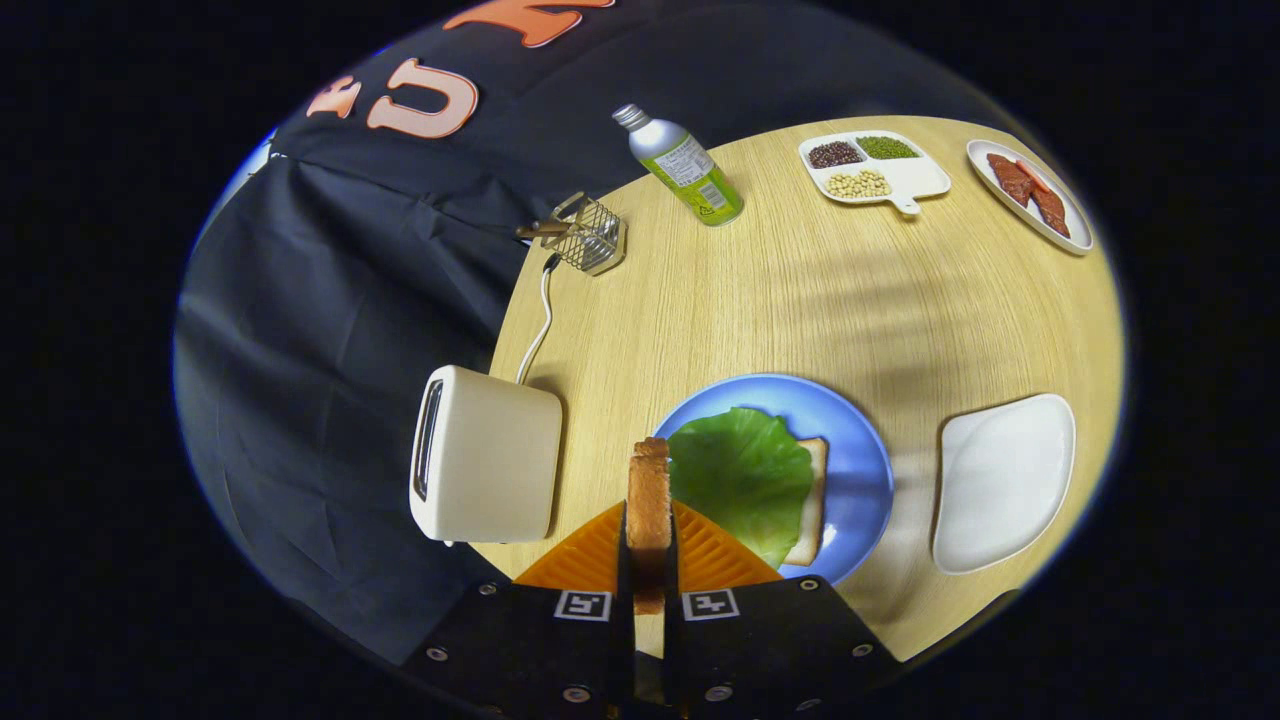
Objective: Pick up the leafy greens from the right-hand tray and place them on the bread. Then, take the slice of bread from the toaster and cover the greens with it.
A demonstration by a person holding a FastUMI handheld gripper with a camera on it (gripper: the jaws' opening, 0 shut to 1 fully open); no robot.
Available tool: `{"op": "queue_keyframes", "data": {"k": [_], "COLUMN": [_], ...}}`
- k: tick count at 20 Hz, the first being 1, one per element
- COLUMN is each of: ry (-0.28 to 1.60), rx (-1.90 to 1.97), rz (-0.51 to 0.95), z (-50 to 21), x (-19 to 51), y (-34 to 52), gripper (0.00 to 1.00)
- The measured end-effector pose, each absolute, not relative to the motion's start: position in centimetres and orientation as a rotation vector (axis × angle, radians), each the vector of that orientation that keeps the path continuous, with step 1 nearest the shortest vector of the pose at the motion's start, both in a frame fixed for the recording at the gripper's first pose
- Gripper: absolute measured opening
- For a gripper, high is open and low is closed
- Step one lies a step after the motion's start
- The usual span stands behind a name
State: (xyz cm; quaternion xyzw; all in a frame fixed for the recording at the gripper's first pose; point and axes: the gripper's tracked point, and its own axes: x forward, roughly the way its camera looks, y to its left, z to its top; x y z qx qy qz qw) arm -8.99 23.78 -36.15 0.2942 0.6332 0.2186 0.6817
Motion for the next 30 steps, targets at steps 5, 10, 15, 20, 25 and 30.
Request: {"op": "queue_keyframes", "data": {"k": [5,10,15,20,25,30], "ry": [1.419,1.392,1.333,1.221,1.001,0.791], "rx": [0.636,0.582,0.500,0.422,0.396,0.368], "rz": [0.477,0.462,0.466,0.421,0.383,0.349], "z": [-38.8,-39.6,-39.4,-37.1,-30.1,-21.6], "x": [-9.2,-9.1,-8.5,-5.8,-1.2,2.1], "y": [23.0,21.8,21.2,18.6,15.4,11.9], "gripper": [0.11,0.19,0.56,0.82,0.86,0.88]}}
